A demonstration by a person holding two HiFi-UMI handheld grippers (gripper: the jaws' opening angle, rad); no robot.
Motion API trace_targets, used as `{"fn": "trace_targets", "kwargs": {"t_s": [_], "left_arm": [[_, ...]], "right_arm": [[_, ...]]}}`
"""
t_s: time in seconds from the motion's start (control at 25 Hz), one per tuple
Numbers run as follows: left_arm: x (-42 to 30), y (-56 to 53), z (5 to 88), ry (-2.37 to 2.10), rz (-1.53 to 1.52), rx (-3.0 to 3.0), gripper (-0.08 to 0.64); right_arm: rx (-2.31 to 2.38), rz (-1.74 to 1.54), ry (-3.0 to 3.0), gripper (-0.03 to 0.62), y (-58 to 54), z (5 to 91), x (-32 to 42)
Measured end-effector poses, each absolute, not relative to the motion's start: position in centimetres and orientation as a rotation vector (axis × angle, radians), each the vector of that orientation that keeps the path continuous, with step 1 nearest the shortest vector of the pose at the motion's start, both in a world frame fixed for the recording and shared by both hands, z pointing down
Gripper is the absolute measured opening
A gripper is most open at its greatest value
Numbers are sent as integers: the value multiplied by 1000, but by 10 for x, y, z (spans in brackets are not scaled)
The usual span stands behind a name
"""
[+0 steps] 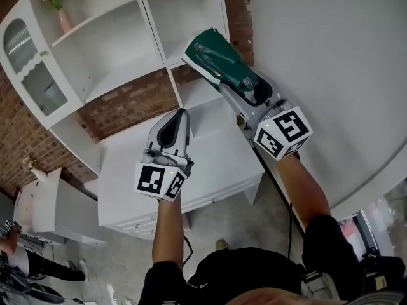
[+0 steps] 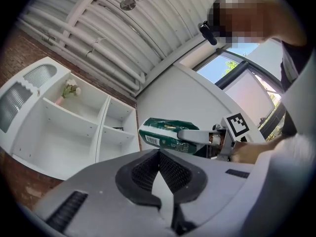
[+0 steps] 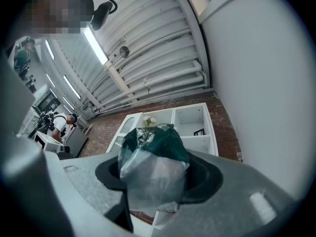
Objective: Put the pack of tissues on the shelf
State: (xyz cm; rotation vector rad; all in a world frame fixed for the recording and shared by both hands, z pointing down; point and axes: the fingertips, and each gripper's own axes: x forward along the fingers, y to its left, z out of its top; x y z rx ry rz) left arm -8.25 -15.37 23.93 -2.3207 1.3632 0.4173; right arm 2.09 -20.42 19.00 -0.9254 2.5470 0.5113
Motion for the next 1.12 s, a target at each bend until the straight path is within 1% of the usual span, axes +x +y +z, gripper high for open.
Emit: {"fn": "trace_targets", "kwargs": {"t_s": [0.28,0.48,0.6,0.72,1.12], "left_arm": [[-138,-221,218,1309,463,-2342,-3],[-165,-258,213,1285,459,-2353,-3],[-171,-274,217,1271,466,-2363,-3],[-174,-297,199,1279,464,-2373,-3],[-158,-366,174,1336,478,-2304,-3]], "right_arm": [[-977,516,2513,252,-277,146,-27],[-1012,506,2480,252,-322,120,-44],[-1018,526,2453,252,-341,104,-47],[-1032,558,2450,252,-368,66,-52],[-1008,630,2444,253,-450,-11,-45]]}}
